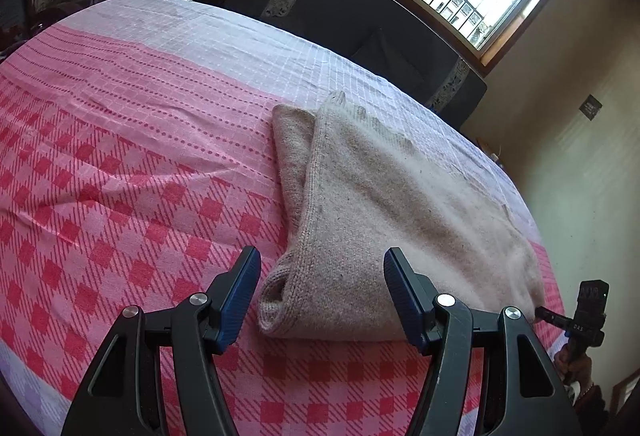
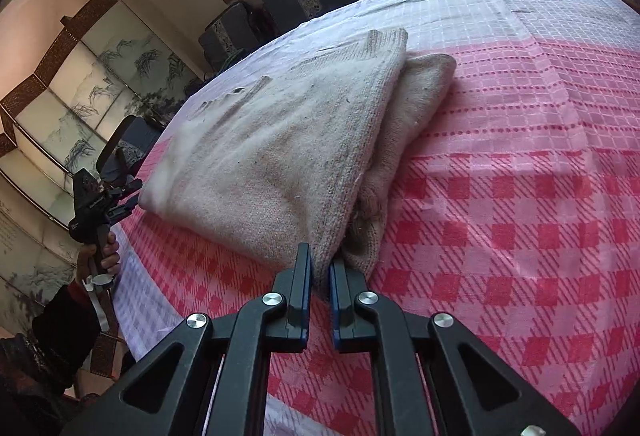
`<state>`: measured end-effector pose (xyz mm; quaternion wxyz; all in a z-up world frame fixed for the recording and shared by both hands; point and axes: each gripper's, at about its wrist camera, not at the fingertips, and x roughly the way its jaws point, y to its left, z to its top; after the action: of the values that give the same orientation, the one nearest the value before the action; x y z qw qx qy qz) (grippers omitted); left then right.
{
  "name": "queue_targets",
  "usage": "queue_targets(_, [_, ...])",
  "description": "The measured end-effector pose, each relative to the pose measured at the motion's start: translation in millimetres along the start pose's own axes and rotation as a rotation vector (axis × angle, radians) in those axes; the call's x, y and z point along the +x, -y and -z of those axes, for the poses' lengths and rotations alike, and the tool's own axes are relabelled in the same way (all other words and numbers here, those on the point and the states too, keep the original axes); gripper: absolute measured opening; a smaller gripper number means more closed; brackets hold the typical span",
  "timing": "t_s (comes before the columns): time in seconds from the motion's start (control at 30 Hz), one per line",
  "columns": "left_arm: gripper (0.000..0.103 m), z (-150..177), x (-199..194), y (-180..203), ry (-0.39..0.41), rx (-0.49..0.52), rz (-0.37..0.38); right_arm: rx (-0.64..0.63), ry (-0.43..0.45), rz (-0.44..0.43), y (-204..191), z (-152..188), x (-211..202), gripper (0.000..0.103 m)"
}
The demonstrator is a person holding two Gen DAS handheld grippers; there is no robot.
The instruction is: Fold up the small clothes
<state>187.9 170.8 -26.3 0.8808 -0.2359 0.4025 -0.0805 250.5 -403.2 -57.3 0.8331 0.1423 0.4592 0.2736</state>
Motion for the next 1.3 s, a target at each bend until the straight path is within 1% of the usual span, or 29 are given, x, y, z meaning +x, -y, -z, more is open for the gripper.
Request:
queue_targets(0.07, [0.064, -2.3, 6.3, 5.0, -0.019, 0.036, -0.007, 0.022, 0.008, -0.015, 2.4, -0.3, 1.5, 0.01])
queue_targets(0.1, [0.06, -3.1, 9.4, 8.1, -0.03, 0.057, -0.028, 0.024, 0.008, -0.018, 1.9, 0.2, 2.4, 0.011])
queue_targets(0.13, [0.051, -3.5, 12.1, 10.5, -0.039, 0.074, -0.045, 0.021, 0.011, -0.011, 0.1, 1.1, 2.5, 0.012])
queue_targets(0.17, [0.025, -3.5, 15.4, 11.9, -0.053, 0.089, -0.07, 0.02, 0.014, -0.008, -0.7, 2.2, 2.0, 0.012])
queue_targets(0.2, [0.025, -3.9, 17.4, 12.3, -0.063, 0.096, -0.085, 0.022, 0.016, -0.009, -0.6, 3.8, 1.2, 0.012])
queue_targets(0.23, [0.024, -4.3, 17.0, 12.6, -0.061, 0.096, -0.083, 0.028, 0.017, -0.013, -0.8, 6.1, 0.1, 0.012])
queue_targets(0.3, [0.021, -3.5, 14.9, 14.1, -0.063, 0.11, -0.104, 0.047, 0.019, -0.027, 1.5, 7.5, -1.5, 0.011])
queue_targets(0.37, [0.018, 0.5, 11.1, 18.0, -0.067, 0.146, -0.131, 0.064, 0.02, -0.041, 5.3, 7.5, -3.1, 0.011])
queue_targets(0.43, [0.013, 10.0, 3.9, 21.5, -0.066, 0.195, -0.173, 0.077, 0.023, -0.052, 6.9, 8.1, -5.1, 0.011])
queue_targets(0.5, [0.013, 17.5, -1.3, 24.0, -0.059, 0.241, -0.217, 0.082, 0.026, -0.056, 7.7, 8.6, -6.3, 0.011])
queue_targets(0.57, [0.013, 23.2, -4.8, 24.0, -0.042, 0.271, -0.244, 0.085, 0.026, -0.058, 7.4, 8.5, -6.1, 0.011])
queue_targets(0.7, [0.013, 28.7, -6.1, 23.7, -0.014, 0.269, -0.26, 0.089, 0.023, -0.052, 7.4, 9.1, -5.7, 0.01])
queue_targets(0.87, [0.013, 34.8, -3.5, 32.8, 0.01, 0.309, -0.309, 0.078, 0.029, -0.029, 4.2, 7.7, -4.5, 0.01])
queue_targets(1.0, [0.013, 37.0, -2.3, 36.1, 0.019, 0.325, -0.328, 0.06, 0.034, -0.003, -3.5, 8.0, -3.5, 0.01])
queue_targets(1.3, [0.013, 36.8, 2.1, 39.1, 0.018, 0.339, -0.347, 0.021, 0.043, 0.046, -11.9, 9.8, -2.8, 0.01])
